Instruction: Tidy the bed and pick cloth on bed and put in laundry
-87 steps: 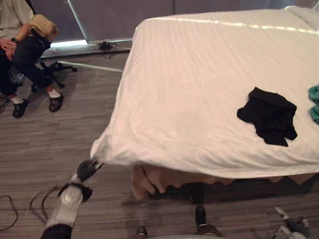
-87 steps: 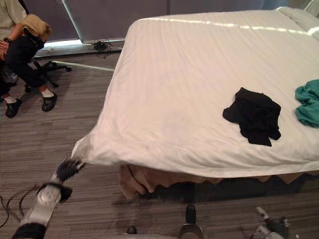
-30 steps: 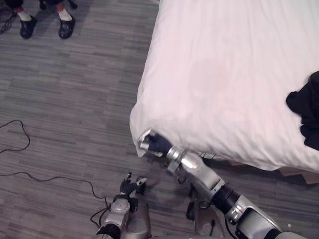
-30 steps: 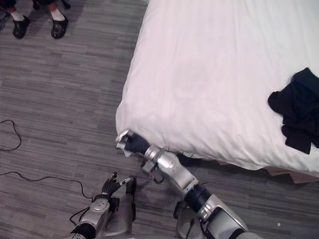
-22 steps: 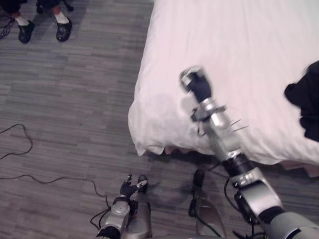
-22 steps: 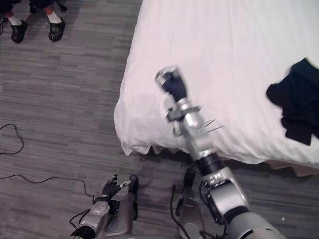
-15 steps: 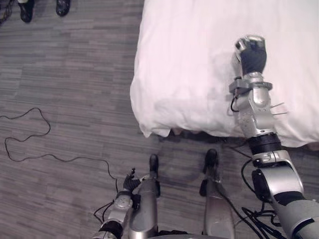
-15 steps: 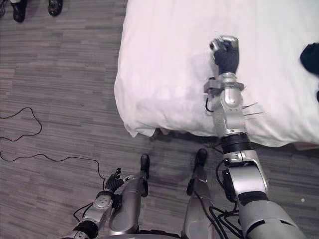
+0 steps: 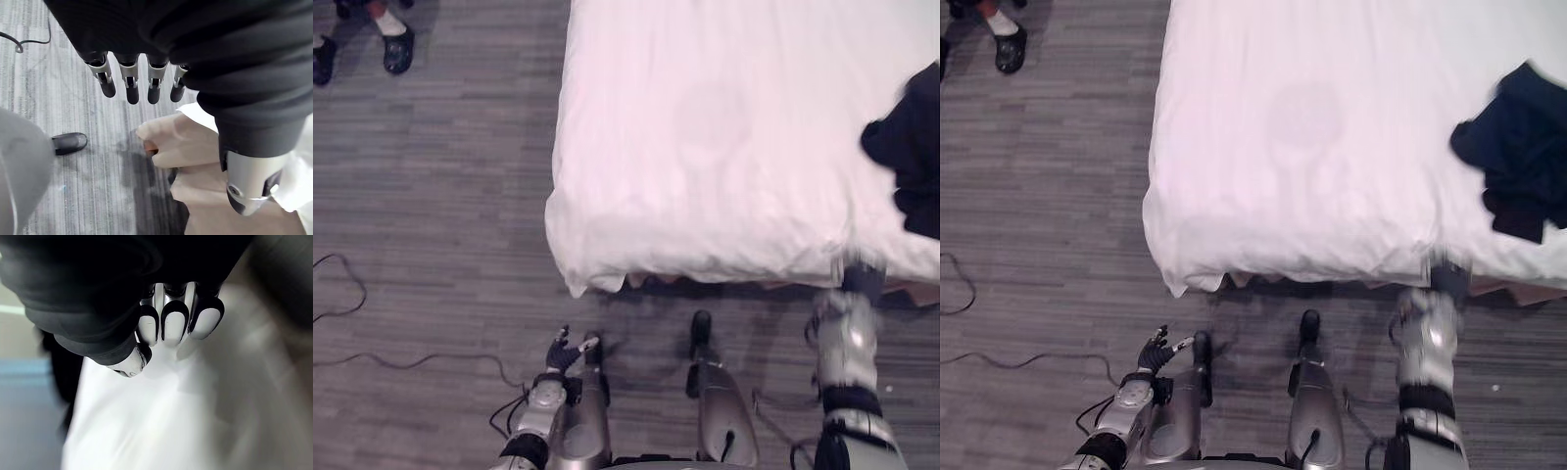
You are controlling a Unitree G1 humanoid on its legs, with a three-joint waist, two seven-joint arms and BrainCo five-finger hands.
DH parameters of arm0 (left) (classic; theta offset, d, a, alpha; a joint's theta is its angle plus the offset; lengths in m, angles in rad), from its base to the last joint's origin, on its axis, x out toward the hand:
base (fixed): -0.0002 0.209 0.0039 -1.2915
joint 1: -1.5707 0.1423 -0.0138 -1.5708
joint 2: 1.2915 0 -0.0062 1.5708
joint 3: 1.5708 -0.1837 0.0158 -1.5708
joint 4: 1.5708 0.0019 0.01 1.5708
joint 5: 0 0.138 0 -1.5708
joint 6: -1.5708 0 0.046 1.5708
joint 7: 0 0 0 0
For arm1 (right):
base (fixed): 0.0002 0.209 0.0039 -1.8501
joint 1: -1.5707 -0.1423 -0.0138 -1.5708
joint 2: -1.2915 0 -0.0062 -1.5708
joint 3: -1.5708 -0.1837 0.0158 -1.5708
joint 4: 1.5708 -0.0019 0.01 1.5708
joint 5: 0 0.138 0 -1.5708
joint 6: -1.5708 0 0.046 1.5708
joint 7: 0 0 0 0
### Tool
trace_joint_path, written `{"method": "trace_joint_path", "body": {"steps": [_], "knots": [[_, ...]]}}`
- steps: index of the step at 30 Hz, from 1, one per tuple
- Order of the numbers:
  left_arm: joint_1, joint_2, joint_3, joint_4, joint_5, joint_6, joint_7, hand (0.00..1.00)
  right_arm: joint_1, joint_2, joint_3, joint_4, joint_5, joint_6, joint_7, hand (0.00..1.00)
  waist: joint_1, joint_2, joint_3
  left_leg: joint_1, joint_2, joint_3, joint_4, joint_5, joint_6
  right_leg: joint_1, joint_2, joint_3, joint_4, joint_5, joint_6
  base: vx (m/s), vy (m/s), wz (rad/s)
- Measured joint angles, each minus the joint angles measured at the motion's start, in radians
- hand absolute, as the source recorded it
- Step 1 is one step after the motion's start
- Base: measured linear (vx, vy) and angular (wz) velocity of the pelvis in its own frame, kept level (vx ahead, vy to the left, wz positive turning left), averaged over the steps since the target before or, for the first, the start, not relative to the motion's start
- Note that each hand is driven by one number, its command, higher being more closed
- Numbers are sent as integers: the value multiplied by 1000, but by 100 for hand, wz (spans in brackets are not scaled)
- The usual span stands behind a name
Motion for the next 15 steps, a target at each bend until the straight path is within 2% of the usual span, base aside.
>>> {"method": "trace_joint_path", "body": {"steps": [2,4,6,10,12,14,15], "knots": [[42,-5,29,3,1,6,-1,0,128,40,-66,105,-1,33,-11,0,-33,2,-55,83,-6,28,-62,7,0,50,1,11,-22,-2,2,165,52,-29],[44,-4,34,10,1,9,-1,0,199,65,-91,140,-4,52,-8,0,-42,8,-87,124,-8,50,-87,6,-1,75,2,22,-34,-3,4,153,43,-28],[40,5,34,14,6,9,-2,0,249,107,-97,187,-26,77,-5,0,-58,1,-108,169,-8,82,-109,4,1,91,8,44,-34,-6,8,111,32,-38],[22,3,24,43,8,17,-20,0,246,171,-55,232,-92,120,19,0,-59,-4,-113,225,-6,165,-103,-21,0,90,22,113,-13,-11,4,14,17,-58],[17,3,16,54,9,20,-21,0,237,181,-25,232,-116,134,34,0,-76,-3,-114,243,0,203,-95,-34,-1,80,28,113,3,-25,-14,-25,-17,-54],[24,-1,14,87,21,30,-22,0,215,185,0,232,-157,141,46,0,-76,19,-123,275,34,300,-98,-45,-15,44,-13,-159,72,-85,-106,8,-17,-110],[29,-4,15,93,21,36,-22,0,205,185,7,234,-164,142,51,0,-77,26,-124,285,46,330,-96,-50,-22,37,-29,-253,97,-108,-142,94,17,-163]]}}
